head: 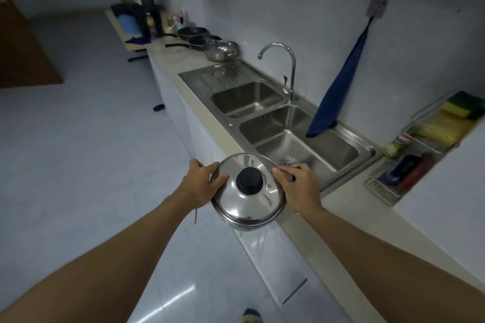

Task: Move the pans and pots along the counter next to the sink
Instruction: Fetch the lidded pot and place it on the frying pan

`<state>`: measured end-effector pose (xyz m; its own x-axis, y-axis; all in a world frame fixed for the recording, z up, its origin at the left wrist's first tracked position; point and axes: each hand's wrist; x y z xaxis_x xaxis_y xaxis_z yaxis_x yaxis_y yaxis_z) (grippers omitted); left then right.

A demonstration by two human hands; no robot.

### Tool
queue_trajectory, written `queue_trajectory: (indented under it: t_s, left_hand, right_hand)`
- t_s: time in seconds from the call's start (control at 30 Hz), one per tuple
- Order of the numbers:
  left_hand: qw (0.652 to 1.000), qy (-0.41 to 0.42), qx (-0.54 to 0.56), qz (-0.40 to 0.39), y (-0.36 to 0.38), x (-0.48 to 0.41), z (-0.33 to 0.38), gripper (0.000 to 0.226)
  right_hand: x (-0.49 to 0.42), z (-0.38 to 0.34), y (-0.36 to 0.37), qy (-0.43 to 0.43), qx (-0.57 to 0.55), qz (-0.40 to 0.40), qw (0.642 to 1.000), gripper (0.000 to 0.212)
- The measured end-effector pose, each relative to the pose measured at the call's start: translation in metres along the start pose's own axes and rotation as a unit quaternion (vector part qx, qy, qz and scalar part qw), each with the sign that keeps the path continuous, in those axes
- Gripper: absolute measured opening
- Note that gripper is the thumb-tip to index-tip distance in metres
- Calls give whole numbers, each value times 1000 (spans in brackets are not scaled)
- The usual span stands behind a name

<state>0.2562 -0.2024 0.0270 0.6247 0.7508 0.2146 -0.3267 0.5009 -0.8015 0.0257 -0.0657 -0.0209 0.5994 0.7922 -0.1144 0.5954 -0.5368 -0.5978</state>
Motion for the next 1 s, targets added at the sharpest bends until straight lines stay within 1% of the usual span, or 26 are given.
queue_trajectory:
  t_s: [0.1, 0.27, 0.4, 0.47, 0.53, 0.67, 0.77, 1.0]
  left_hand:
    - [1000, -23, 1, 17, -23, -31, -18, 58]
    - [996, -63, 33, 53, -53, -74, -53, 57]
    - [994, -82, 33, 56, -84, -106, -84, 57]
    - [994, -88, 41, 50, -100, -124, -102, 53]
    - [994, -88, 43, 46, -117, -143, -120, 48]
    - [995, -94, 24, 38, -157, -186, -163, 48]
    - [996, -83, 8, 31, -190, -218, -195, 47]
    - [997, -69, 2, 25, -270, -287, -254, 46]
  right_hand:
    - [-48, -15, 23, -9, -5, -24, 1000, 30]
    - [-120, -42, 66, -56, 1, -51, 997, 25]
    - [-168, -63, 101, -70, -2, -89, 994, 25]
    - [-190, -74, 121, -76, -7, -99, 992, 24]
    - [-211, -86, 143, -85, -8, -99, 991, 23]
    - [-256, -115, 189, -92, -5, -98, 991, 24]
    - [-288, -140, 223, -93, -15, -90, 991, 23]
    - [-354, -196, 295, -69, -7, -64, 996, 23]
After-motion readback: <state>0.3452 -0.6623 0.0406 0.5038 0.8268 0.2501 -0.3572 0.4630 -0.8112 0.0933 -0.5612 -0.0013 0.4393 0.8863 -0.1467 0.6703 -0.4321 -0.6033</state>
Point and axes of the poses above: each hand's wrist, its own x-axis away from the middle knuckle, its own y-axis out of the palm, z = x × y, and after that the axes turned 6 degrees about -z, right-handed
